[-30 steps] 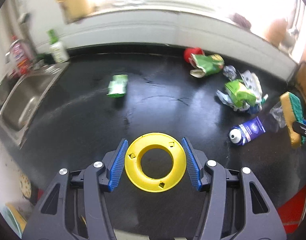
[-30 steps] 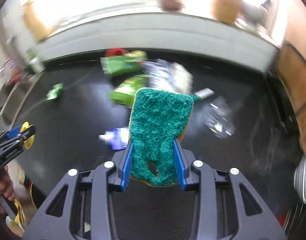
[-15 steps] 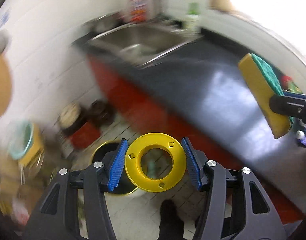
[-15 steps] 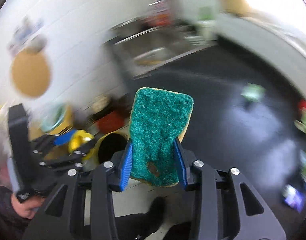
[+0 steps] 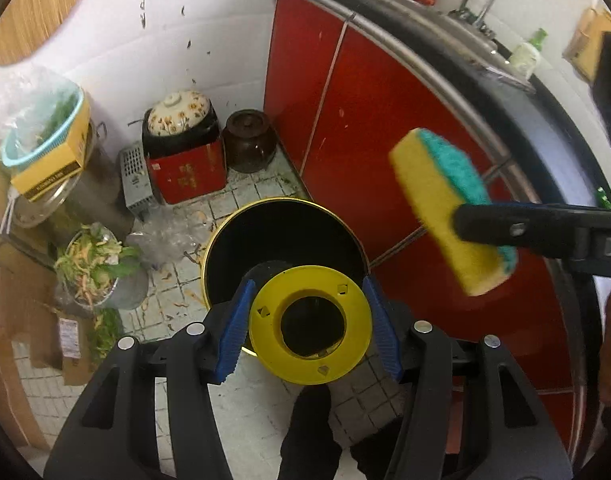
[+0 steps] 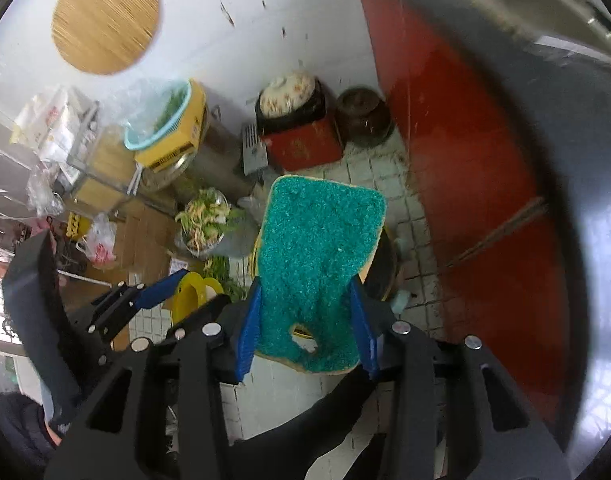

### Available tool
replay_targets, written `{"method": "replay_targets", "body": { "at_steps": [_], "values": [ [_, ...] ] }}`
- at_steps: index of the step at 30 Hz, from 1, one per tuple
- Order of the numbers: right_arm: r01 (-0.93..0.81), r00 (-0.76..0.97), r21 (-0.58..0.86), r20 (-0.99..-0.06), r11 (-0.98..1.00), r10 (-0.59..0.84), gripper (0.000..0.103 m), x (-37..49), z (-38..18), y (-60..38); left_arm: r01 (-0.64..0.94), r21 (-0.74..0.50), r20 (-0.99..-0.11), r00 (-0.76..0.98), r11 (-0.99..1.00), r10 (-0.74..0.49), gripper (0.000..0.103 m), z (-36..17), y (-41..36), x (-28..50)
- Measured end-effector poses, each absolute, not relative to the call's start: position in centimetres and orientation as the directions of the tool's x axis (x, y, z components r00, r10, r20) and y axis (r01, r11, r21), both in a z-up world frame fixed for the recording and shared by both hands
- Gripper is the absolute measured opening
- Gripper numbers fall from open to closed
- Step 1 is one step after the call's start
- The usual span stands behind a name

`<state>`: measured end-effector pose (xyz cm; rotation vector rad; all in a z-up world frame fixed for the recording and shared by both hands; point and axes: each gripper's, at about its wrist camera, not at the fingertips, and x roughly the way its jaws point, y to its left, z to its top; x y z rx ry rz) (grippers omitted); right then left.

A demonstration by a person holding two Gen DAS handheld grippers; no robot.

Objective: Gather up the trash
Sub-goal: 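Carry both items to the black bin and open both tools to drop them, then move both tools back over the countertop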

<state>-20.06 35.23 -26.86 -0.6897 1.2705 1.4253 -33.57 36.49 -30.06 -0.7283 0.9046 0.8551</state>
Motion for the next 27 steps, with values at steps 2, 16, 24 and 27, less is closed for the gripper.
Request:
{"method": "replay_targets", "body": {
  "at_steps": [2,16,24,27],
  "values": [
    [-0.936,-0.283,0.33,-0.912,0.122,0.298,0.043,-20.8,-28.7,36.6,-0.86,-0.185,-0.886,0.355,0.475,0.298,0.054,-31.7,37.2,-33.5],
    [-0.936,-0.281,0.325,-0.92,0.135,0.272,0.086,-21.2,-31.5,39.6,-0.873,-0.196,-0.91,0.331,0.446,0.249,0.093,-35.4,39.1,-34.9],
    [-0.938,-0.239,0.309,-0.906,0.161,0.348,0.093,-19.1,-23.7,34.6,-0.801,-0.073,-0.896,0.314,0.594,0.314,0.093,-27.9,35.9,-32.7],
    [-0.944,-0.181,0.276,-0.893,0.183,0.412,0.094,-17.3,-18.9,31.1,-0.737,-0.003,-0.876,0.328,0.676,0.354,0.094,-23.8,33.8,-30.2]
  ]
}}
